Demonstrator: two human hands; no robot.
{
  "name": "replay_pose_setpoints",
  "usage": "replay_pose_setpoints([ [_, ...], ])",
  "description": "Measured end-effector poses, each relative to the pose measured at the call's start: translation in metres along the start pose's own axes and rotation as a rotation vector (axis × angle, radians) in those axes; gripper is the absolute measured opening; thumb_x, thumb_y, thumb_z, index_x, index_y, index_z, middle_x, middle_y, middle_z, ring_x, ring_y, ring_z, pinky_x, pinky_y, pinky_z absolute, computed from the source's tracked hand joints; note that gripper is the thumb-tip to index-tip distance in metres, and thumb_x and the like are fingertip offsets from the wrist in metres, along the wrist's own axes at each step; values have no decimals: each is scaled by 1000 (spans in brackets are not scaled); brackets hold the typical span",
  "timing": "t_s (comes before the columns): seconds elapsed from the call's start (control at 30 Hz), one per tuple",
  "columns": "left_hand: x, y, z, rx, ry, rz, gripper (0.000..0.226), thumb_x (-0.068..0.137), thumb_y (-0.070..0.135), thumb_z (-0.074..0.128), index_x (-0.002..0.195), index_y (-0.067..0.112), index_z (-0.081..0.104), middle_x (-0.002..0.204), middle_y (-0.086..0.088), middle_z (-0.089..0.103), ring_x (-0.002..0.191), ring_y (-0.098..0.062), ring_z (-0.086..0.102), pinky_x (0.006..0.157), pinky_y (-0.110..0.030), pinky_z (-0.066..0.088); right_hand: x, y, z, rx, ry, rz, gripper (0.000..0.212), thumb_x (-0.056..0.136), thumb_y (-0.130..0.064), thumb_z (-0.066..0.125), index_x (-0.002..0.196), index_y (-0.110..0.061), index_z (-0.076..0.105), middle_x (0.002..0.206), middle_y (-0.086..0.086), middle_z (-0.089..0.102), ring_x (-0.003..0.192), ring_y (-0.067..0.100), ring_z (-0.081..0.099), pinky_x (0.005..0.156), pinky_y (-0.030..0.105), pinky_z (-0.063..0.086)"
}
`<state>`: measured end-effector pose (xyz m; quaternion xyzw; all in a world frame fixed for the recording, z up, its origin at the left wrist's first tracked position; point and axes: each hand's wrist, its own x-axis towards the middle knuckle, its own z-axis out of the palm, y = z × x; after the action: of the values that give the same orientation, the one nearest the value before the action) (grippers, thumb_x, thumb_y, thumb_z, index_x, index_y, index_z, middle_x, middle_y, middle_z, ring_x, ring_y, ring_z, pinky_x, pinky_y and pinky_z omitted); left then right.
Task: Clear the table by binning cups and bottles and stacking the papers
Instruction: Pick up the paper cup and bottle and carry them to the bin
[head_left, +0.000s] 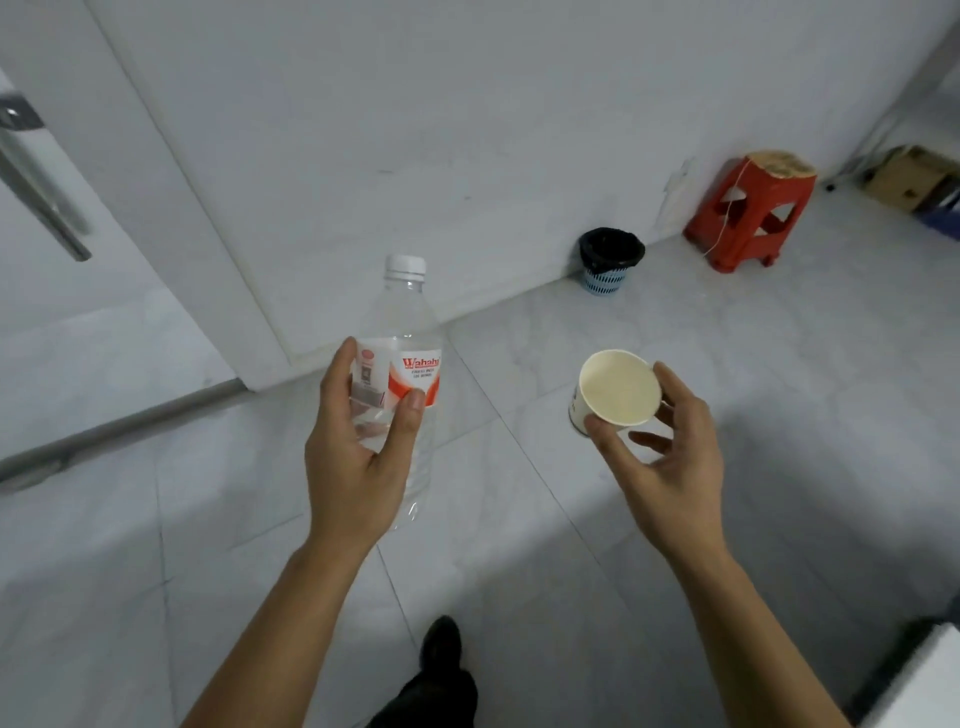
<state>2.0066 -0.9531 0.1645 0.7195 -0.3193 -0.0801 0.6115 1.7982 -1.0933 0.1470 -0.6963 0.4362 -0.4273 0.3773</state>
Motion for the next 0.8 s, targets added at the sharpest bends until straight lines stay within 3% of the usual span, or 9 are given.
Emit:
replay_pose_setpoints([
  [0.1,88,1,64,-46,-60,0,70,83,43,63,145,24,39,121,24,54,103,22,52,76,1,41,81,6,6,-30,73,-3,82,74,-43,80,145,-25,43,129,-12,47,117,5,53,83,20,51],
  [0.23,186,7,161,-78,-215,20,70,82,45,63,145,27,39,118,32,51,103,21,54,77,-1,43,170,32,-7,-61,184,88,81,74,-48,80,143,-29,43,129,-11,48,115,4,54,82,19,50],
  [0.47,318,-26,356,6,-442,42,69,83,49,63,145,32,38,126,18,55,106,12,57,80,-9,48,329,143,-23,-52,393,233,82,71,-50,77,143,-30,43,125,-13,48,113,-1,53,81,20,49],
  [0.6,388,-28,461,31,-450,-2,70,81,48,64,144,31,39,127,13,56,105,13,56,76,-3,46,455,198,-26,-21,383,283,80,74,-38,82,144,-27,44,127,-12,48,112,-6,53,82,22,52],
  [0.8,509,-7,570,45,-360,-26,72,81,46,62,146,28,38,126,15,52,99,16,55,72,2,43,648,222,-25,-28,286,239,82,74,-42,82,144,-28,43,126,-16,46,113,-1,54,79,18,52],
])
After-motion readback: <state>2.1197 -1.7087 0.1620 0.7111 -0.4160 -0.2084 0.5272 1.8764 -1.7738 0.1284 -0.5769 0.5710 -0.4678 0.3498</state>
